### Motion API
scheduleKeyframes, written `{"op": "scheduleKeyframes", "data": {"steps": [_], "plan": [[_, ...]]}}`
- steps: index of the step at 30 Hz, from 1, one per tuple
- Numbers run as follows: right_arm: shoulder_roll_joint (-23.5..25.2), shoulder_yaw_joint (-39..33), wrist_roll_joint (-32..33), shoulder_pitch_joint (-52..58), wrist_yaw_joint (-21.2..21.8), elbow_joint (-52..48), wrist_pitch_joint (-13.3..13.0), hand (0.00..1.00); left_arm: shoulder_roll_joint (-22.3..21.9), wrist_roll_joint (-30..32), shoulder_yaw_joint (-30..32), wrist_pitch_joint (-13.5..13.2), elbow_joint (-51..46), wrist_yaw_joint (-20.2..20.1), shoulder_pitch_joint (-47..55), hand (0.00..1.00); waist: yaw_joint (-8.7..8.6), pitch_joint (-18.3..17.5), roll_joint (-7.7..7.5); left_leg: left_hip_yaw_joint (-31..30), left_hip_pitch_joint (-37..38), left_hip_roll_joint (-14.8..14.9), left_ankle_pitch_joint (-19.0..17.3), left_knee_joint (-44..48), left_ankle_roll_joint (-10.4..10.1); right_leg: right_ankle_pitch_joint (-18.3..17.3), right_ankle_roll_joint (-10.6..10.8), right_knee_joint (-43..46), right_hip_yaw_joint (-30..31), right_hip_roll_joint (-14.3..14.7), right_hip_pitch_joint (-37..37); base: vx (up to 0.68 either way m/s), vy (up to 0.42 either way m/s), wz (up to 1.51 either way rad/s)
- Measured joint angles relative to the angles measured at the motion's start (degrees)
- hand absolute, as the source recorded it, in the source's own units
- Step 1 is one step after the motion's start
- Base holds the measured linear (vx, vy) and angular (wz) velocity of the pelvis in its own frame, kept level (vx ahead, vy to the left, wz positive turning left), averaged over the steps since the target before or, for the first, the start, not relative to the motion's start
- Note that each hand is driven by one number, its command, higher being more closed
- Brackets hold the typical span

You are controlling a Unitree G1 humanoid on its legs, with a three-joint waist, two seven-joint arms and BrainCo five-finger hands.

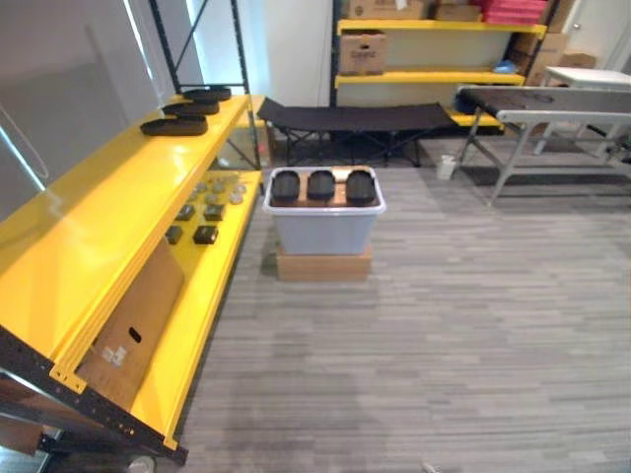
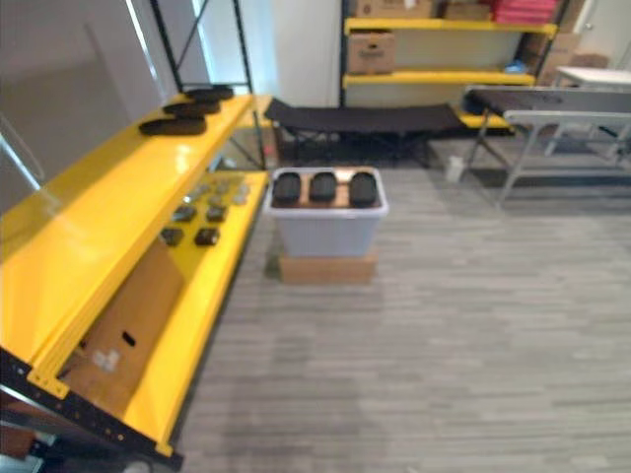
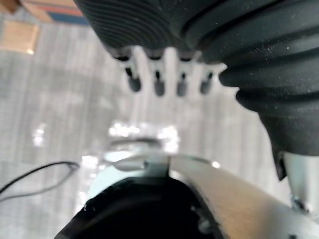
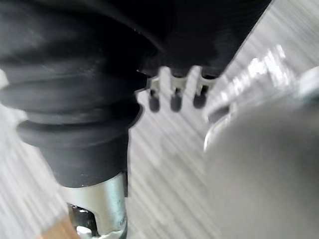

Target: Walk over and take plastic housings, then place them on the shelf

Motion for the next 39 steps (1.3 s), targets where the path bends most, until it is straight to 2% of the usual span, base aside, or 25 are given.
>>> {"op": "scheduleKeyframes", "data": {"steps": [3,4,5,19,28,30,32,33,34,36,37,39], "plan": [[0.7,-2.2,0.0,0.1,-0.1,1.2,0.2,0.00,0.1,0.0,0.0,0.5,0.1,0.0,-0.3,0.00,0.00,0.7,-0.03,0.0,2.3,-0.6,0.8,-2.2,-0.3,0.7,0.4,-2.3,-0.3,-0.1,2.3,0.12,0.045,0.02],[0.7,-2.4,0.0,0.1,0.0,1.3,0.2,0.00,0.1,0.0,0.0,0.4,0.2,0.0,-0.3,0.00,0.01,0.8,-0.48,0.1,3.2,-0.7,0.9,-3.2,-0.4,0.7,0.4,-2.8,-0.4,-0.1,2.9,0.09,0.038,-0.01],[0.9,-2.8,0.0,0.0,0.0,1.3,0.2,0.00,0.1,0.1,0.0,0.4,0.3,0.0,-0.5,0.00,0.00,0.6,-0.07,0.2,3.3,-0.8,0.9,-3.5,-0.4,0.9,0.7,-3.3,-0.4,-0.1,3.1,0.07,0.036,-0.03],[1.9,-4.1,0.1,-2.3,-0.2,1.5,0.1,0.00,0.4,0.0,0.0,-0.2,0.3,-0.5,-0.7,0.00,-0.03,2.0,-0.67,1.3,5.2,-1.0,1.5,-6.0,-1.2,0.7,2.4,-3.7,-0.6,-0.1,3.6,0.00,0.001,-0.02],[1.9,-4.4,-0.3,-1.5,-1.7,1.2,-0.1,0.00,0.3,-0.2,0.0,-2.0,0.3,-0.4,-0.2,0.00,-0.07,2.5,-1.16,2.8,5.9,-1.1,2.5,-8.5,-1.1,0.3,1.8,-3.6,-0.2,0.0,2.4,-0.05,-0.020,-0.06],[2.2,-5.6,-1.4,-0.8,-2.2,1.2,-0.1,0.00,0.3,-0.1,0.0,-2.0,0.6,-0.4,-0.3,0.00,-0.18,2.8,-1.03,3.0,5.9,-1.3,1.5,-8.4,-0.2,-3.1,2.4,1.4,-0.5,-0.9,0.1,0.03,0.017,0.11],[2.2,-6.3,-1.3,0.2,-3.0,1.3,-0.1,0.00,0.3,0.8,0.0,-2.3,0.6,-0.2,-0.7,0.00,-0.06,4.6,-1.24,4.2,6.2,-1.8,-0.1,-6.5,1.6,-9.0,4.3,19.6,-0.5,-4.5,-6.6,0.05,0.073,0.12],[2.2,-6.8,-1.1,0.0,-3.0,1.1,-0.1,0.00,0.3,0.9,0.0,-2.4,0.6,-0.1,-0.7,0.00,-0.19,5.2,-1.11,4.0,6.6,-1.7,-0.3,-6.2,2.0,-9.1,4.6,25.6,-0.6,-5.5,-9.3,0.03,0.068,0.01],[2.1,-6.8,-0.9,0.1,-2.8,1.0,-0.1,0.00,0.3,1.3,0.0,-2.5,0.5,0.1,-1.1,0.00,-0.48,6.0,-0.92,3.8,7.1,-1.6,-0.4,-5.8,2.2,-10.2,4.0,31.7,-0.7,-6.5,-12.6,0.05,0.071,0.05],[2.6,-6.7,-0.1,0.3,-2.4,1.3,0.2,0.00,1.0,1.9,0.0,-2.8,0.6,0.1,-1.7,0.00,-0.68,6.6,-1.50,3.9,8.0,-1.2,-1.1,-5.8,1.9,-12.0,2.5,31.8,-0.6,-7.2,-16.2,0.12,0.080,0.03],[3.2,-6.7,-0.1,0.3,-1.9,1.6,0.2,0.00,1.6,2.0,0.0,-2.9,0.8,0.1,-2.2,0.00,-0.92,6.9,-2.31,3.8,8.1,-0.6,-1.6,-5.4,1.3,-11.8,2.6,28.4,-0.6,-6.8,-17.4,0.15,0.041,0.02],[3.5,-6.8,-0.2,0.4,-1.3,1.6,0.3,0.00,1.8,1.9,0.3,-3.1,1.1,0.1,-2.8,0.00,-1.77,7.1,-2.49,3.7,8.0,1.3,-2.4,-4.8,0.0,-10.4,3.1,22.2,-0.6,-5.3,-19.2,0.22,-0.022,0.04]]}}
